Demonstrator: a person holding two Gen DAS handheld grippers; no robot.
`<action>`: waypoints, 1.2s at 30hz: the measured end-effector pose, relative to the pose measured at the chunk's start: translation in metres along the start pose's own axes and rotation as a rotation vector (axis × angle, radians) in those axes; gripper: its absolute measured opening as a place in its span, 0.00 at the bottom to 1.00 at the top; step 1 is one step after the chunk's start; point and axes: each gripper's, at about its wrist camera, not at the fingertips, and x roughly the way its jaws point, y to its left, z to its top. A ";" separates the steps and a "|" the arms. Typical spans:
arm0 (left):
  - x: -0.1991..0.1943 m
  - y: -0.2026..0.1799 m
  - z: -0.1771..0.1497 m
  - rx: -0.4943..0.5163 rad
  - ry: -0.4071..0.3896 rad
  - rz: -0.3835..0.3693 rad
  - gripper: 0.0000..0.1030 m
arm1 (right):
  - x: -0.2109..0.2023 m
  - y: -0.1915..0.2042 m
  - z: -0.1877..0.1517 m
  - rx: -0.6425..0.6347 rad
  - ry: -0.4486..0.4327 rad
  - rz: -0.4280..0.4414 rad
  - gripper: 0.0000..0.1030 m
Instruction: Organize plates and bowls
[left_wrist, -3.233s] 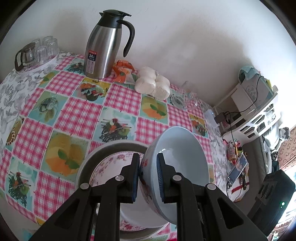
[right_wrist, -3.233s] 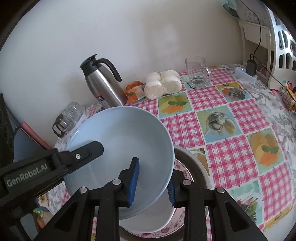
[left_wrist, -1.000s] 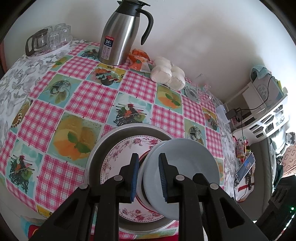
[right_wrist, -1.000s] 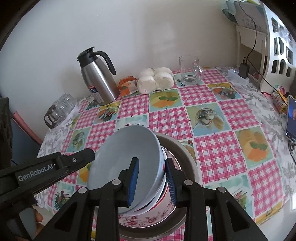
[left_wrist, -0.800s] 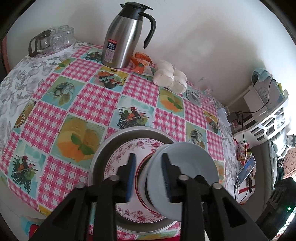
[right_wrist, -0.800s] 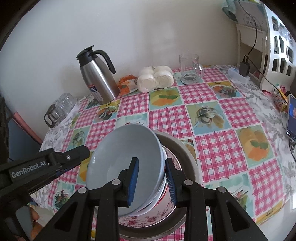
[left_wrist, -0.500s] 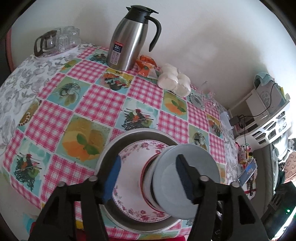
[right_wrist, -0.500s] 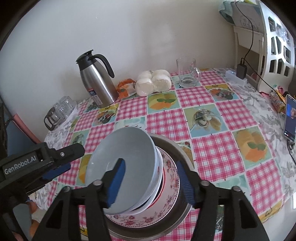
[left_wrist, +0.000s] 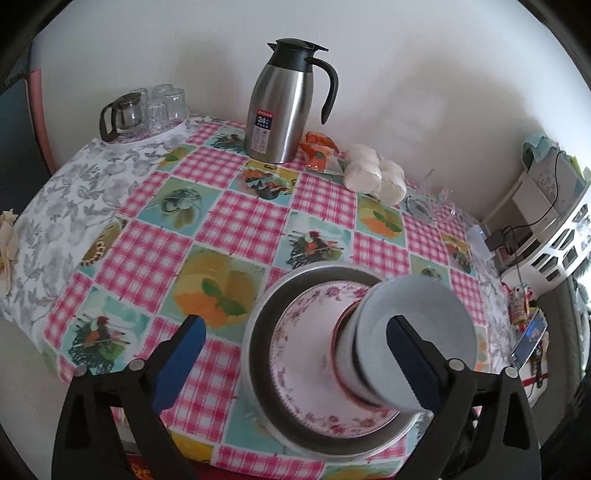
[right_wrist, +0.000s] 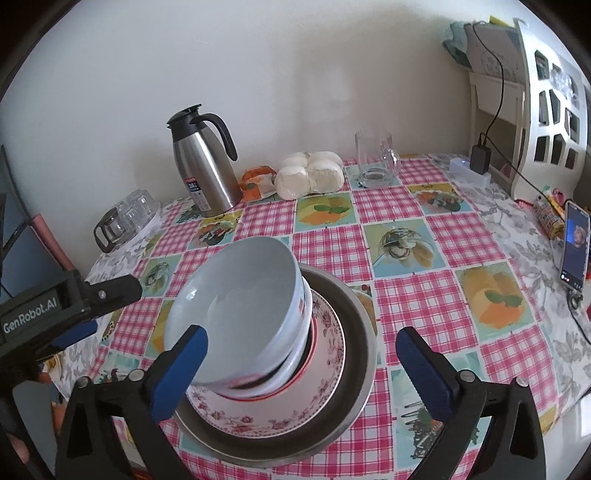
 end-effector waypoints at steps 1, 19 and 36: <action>-0.001 0.002 -0.003 0.001 -0.003 0.005 0.96 | -0.002 0.000 -0.002 -0.002 -0.004 0.000 1.00; 0.000 0.015 -0.059 0.066 0.066 0.054 0.96 | -0.009 -0.012 -0.039 -0.007 0.048 -0.017 1.00; 0.003 0.014 -0.077 0.083 0.130 0.104 0.96 | 0.000 -0.016 -0.056 -0.020 0.130 -0.043 1.00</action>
